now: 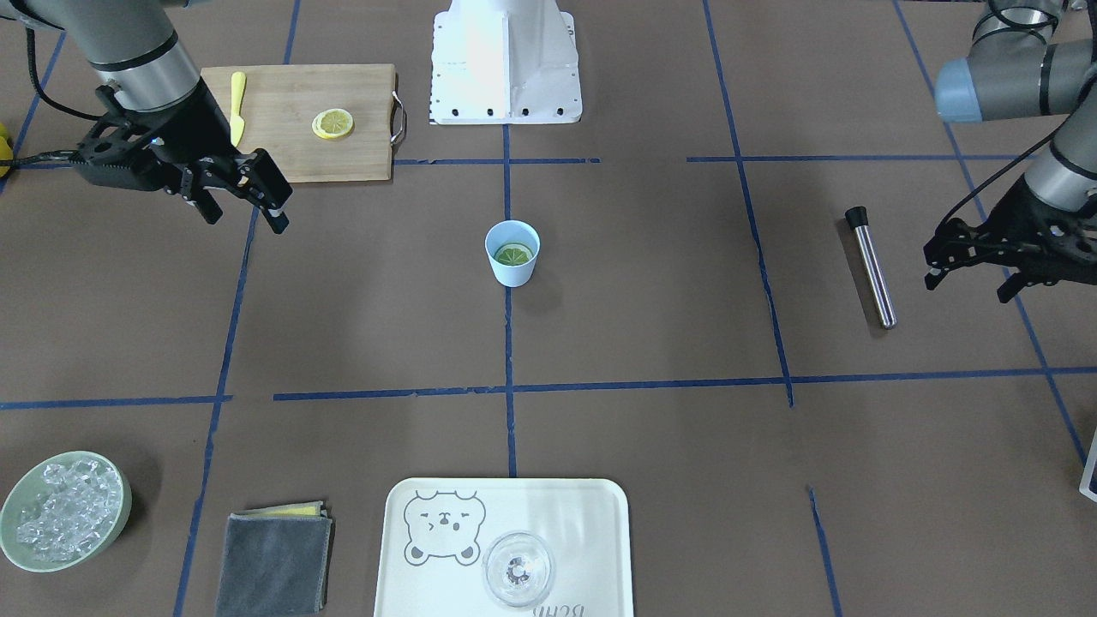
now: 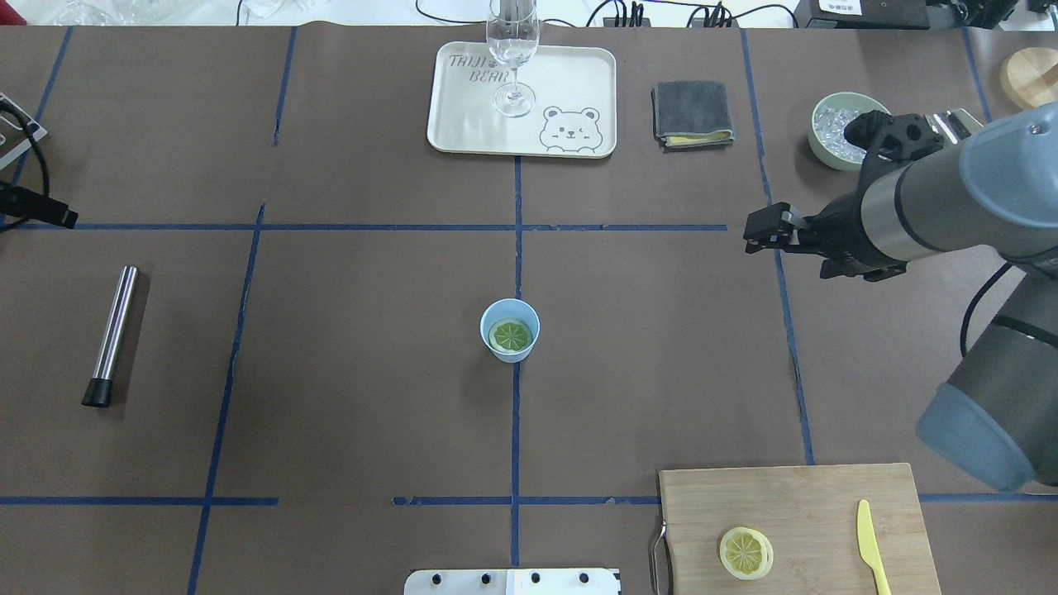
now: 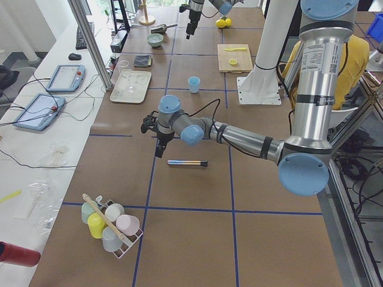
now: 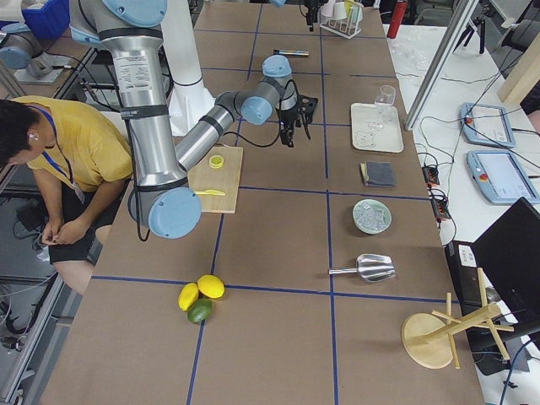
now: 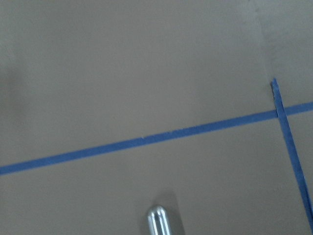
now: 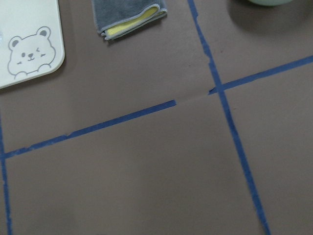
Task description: Squeeze lemon into cup
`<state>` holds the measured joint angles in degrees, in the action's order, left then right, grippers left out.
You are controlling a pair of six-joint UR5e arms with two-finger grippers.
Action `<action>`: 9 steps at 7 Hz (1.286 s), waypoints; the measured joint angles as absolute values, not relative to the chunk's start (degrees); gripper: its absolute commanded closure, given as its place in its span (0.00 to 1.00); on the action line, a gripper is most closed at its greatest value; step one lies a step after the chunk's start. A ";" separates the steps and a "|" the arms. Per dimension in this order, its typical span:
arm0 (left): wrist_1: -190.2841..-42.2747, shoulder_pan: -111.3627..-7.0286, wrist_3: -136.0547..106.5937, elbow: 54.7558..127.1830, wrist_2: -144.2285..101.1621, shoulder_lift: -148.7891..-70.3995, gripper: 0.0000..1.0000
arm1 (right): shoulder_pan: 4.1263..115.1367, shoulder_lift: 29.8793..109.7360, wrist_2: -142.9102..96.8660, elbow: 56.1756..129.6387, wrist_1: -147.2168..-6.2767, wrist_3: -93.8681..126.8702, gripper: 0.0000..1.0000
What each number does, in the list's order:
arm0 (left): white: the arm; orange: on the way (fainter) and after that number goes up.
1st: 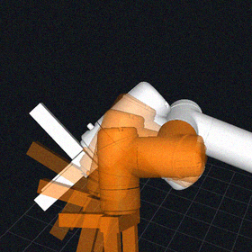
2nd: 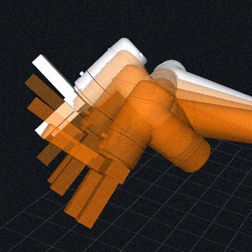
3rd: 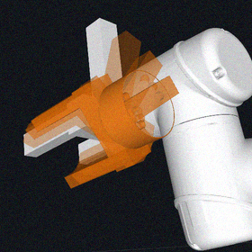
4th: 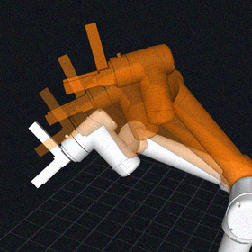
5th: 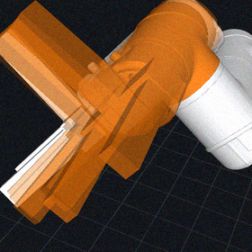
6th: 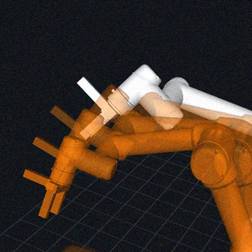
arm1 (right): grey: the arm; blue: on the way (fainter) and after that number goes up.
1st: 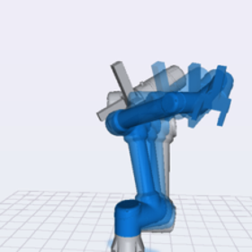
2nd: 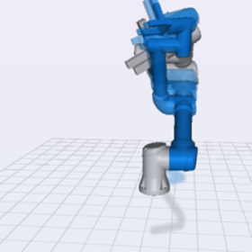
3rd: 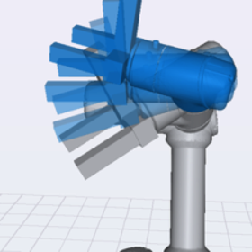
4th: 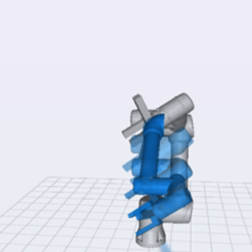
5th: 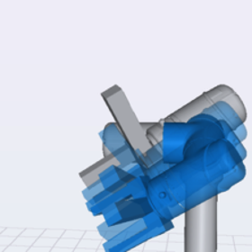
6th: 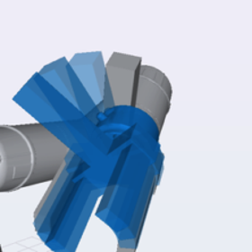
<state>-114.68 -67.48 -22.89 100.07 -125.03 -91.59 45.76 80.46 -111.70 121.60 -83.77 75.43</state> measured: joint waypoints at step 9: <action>-108.63 -89.75 4.45 95.66 -135.72 -83.94 0.00 | 79.31 93.10 -134.20 104.59 -101.50 -9.69 0.00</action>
